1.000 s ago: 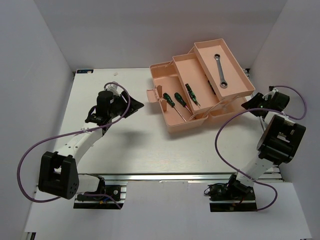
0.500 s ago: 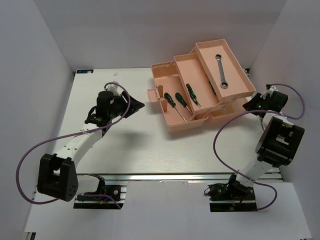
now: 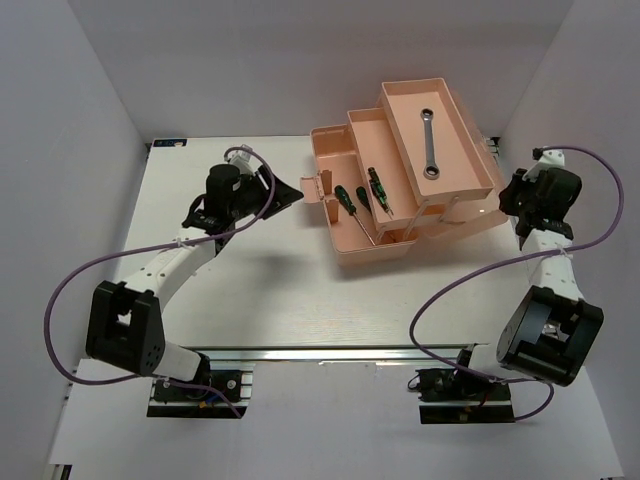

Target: Sort the tools into containers

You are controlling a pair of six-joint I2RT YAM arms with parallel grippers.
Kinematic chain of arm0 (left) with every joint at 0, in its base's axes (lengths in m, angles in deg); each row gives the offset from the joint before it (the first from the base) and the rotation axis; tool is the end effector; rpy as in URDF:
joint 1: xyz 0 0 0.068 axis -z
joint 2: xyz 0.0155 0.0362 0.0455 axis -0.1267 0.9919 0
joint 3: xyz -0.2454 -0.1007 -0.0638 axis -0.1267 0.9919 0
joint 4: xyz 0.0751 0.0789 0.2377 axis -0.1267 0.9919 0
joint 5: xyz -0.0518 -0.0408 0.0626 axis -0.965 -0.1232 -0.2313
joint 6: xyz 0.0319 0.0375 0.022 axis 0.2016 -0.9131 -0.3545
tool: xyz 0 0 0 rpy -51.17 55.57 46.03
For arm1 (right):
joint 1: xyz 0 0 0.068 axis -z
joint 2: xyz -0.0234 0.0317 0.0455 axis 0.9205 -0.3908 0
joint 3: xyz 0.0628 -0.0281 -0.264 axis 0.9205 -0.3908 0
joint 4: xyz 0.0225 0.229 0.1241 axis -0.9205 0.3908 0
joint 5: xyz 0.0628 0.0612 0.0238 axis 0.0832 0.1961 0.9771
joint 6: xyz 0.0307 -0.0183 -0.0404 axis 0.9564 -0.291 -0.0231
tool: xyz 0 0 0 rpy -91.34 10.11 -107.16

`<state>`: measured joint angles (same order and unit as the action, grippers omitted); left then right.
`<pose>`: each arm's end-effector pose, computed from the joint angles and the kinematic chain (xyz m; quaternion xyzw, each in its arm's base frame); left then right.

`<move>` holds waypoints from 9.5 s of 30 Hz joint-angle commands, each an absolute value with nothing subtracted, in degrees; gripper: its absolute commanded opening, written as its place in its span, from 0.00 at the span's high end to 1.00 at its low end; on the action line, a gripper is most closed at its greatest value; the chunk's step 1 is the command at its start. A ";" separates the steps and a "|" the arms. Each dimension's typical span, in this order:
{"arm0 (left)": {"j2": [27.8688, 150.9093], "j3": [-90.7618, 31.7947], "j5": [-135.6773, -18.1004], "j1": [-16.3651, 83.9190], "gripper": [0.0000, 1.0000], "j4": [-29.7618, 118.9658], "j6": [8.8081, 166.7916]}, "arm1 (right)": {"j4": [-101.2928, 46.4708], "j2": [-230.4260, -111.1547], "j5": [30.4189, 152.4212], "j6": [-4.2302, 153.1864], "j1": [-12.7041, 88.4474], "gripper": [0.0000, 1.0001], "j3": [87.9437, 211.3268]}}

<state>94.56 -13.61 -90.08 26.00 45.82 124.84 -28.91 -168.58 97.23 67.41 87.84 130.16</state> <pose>0.3018 -0.1161 0.2854 -0.1131 0.8197 -0.4286 0.3628 0.3011 -0.1057 0.2929 0.0824 0.8209 -0.0066 0.5650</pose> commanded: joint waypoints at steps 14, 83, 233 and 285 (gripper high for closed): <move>107.84 -34.38 -97.98 29.16 0.40 38.27 126.32 | -43.38 -158.00 87.30 49.13 70.87 1.00 134.56; 129.12 -43.64 -98.65 29.25 0.66 11.46 147.50 | -36.89 -144.99 79.39 46.30 38.43 0.26 135.17; 121.04 -33.87 -112.22 23.10 1.00 39.67 131.77 | -18.25 -191.22 120.96 73.99 58.47 0.62 152.49; 127.17 -41.06 -103.52 24.15 0.80 58.84 124.03 | -16.76 -192.01 119.29 72.15 57.51 0.62 153.45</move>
<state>126.56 -37.26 -102.91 22.68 58.48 124.84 -25.96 -189.52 118.59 74.76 60.06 154.60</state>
